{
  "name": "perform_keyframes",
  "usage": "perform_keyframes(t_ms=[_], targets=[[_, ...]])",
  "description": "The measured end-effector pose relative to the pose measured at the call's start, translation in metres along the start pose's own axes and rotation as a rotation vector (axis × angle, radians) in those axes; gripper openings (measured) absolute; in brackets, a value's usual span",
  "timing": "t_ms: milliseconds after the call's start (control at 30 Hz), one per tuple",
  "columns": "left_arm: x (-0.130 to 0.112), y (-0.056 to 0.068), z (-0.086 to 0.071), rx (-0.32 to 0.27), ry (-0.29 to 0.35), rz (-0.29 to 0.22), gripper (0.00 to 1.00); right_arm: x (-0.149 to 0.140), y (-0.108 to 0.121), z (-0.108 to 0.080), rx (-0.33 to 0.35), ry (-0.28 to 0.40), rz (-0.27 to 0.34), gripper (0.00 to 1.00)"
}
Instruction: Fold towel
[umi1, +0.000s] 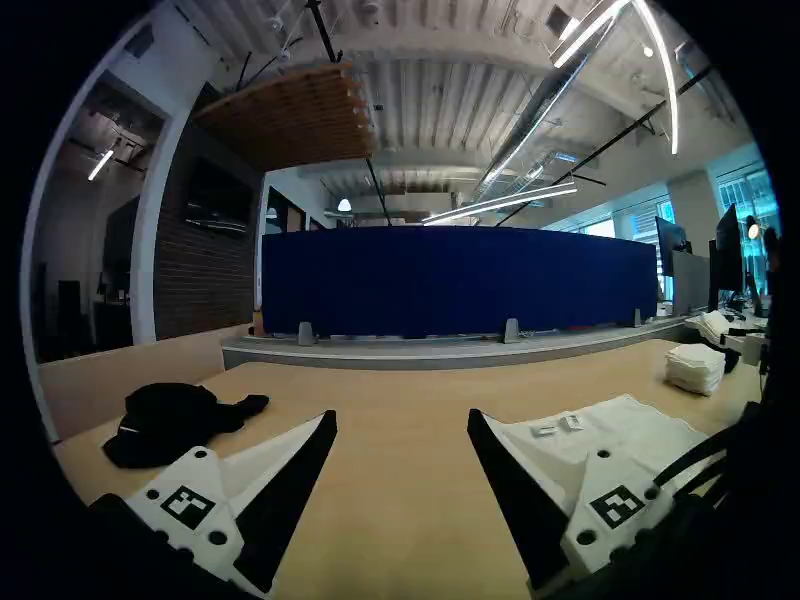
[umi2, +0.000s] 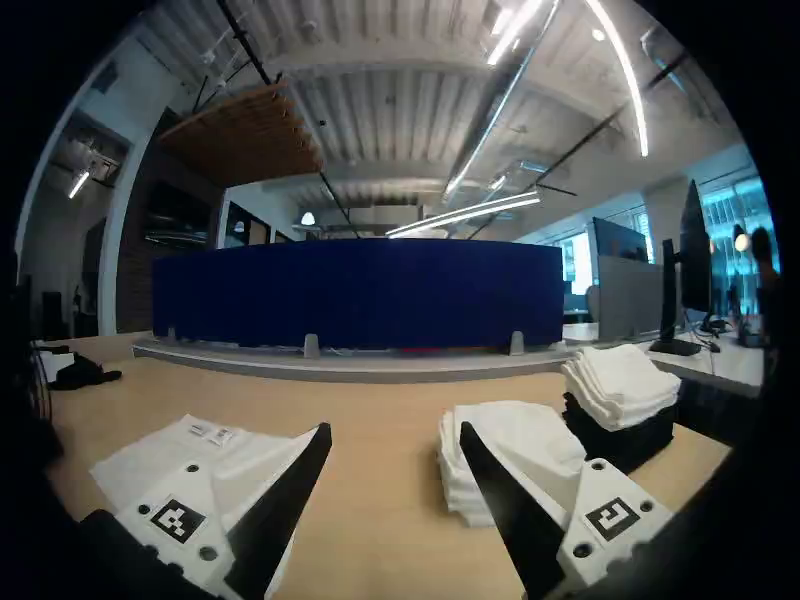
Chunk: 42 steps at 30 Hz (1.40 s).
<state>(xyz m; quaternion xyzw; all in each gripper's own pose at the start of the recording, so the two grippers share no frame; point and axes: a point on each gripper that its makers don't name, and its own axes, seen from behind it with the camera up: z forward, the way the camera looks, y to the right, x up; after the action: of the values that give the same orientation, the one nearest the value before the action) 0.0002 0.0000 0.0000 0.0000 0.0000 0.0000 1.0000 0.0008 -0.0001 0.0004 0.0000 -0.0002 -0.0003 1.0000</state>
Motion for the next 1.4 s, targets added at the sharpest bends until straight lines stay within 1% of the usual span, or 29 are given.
perform_keyframes(t_ms=[667, 1167, 1267, 1400], targets=[[0.000, 0.000, -0.001, 0.000, 0.000, 0.000, 0.97, 0.000, 0.001, 0.001, 0.000, 0.000, 0.000, 1.00], [0.000, 0.003, -0.001, -0.003, 0.000, 0.002, 0.97, -0.003, 0.002, -0.001, -0.002, -0.004, 0.000, 1.00], [0.004, 0.004, -0.001, -0.008, 0.005, 0.010, 0.97, 0.000, 0.006, 0.000, -0.016, -0.011, -0.002, 1.00], [0.026, 0.001, 0.001, -0.006, 0.024, 0.008, 0.97, 0.023, 0.011, 0.000, -0.030, 0.009, -0.019, 1.00]])
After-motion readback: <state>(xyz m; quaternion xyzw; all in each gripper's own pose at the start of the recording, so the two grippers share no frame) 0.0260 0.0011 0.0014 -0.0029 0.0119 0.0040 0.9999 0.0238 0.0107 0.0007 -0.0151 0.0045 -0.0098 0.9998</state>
